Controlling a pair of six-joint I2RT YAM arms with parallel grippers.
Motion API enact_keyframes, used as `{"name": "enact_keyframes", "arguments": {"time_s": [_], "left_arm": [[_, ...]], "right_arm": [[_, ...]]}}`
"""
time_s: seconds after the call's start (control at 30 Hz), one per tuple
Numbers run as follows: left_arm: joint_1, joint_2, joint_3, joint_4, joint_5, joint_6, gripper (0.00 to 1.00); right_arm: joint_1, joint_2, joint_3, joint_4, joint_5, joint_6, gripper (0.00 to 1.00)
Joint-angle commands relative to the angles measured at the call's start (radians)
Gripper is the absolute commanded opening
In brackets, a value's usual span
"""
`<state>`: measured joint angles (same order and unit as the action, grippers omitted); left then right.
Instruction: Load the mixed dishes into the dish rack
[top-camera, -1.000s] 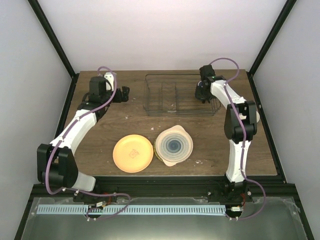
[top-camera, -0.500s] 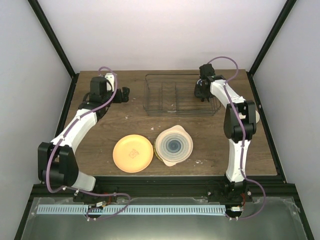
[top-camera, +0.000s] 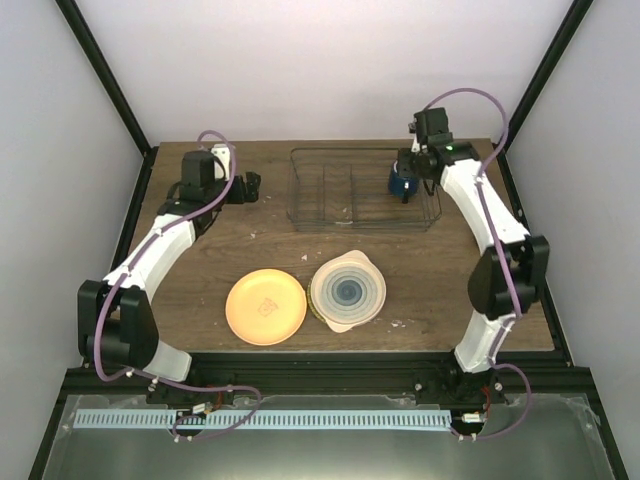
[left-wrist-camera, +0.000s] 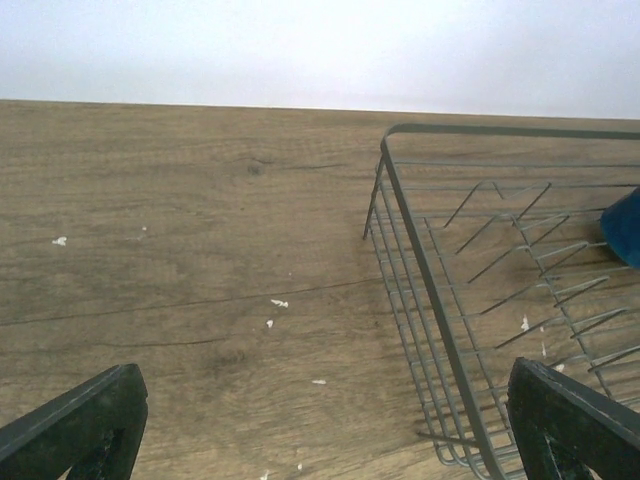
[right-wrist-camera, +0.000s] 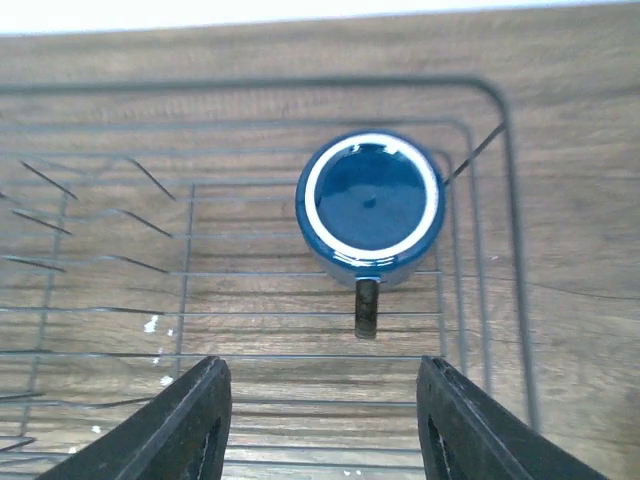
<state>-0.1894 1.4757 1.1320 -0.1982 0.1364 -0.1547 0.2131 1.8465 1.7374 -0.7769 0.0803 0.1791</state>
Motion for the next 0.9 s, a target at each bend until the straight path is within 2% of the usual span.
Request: {"name": "enact_keyframes", "arguments": {"time_s": [0.0,0.1,0.27,0.4,0.67,0.87], "left_arm": [[0.004,0.016,0.053,-0.010,0.021,0.012,1.00],[0.004,0.021,0.077,-0.027,0.031,0.022,1.00],[0.005,0.024,0.101,-0.046,0.031,0.033,1.00],[0.004,0.022,0.098,-0.052,0.029,0.034,1.00],[0.004,0.004,0.078,-0.060,0.031,0.032,1.00],[0.004,-0.019,0.036,-0.058,0.030,0.032,1.00]], "right_arm": [[-0.019,-0.115,-0.015,-0.058,0.078,0.064,0.52],[-0.089,-0.106,-0.001,-0.154,0.113,0.114,0.52],[-0.190,-0.137,-0.073,-0.204,0.158,0.147,0.53],[-0.219,-0.156,-0.145,-0.229,0.187,0.159,0.53],[-0.238,-0.162,-0.286,-0.201,0.207,0.177,0.53],[-0.316,-0.182,-0.379,-0.137,0.170,0.156,0.52]]}}
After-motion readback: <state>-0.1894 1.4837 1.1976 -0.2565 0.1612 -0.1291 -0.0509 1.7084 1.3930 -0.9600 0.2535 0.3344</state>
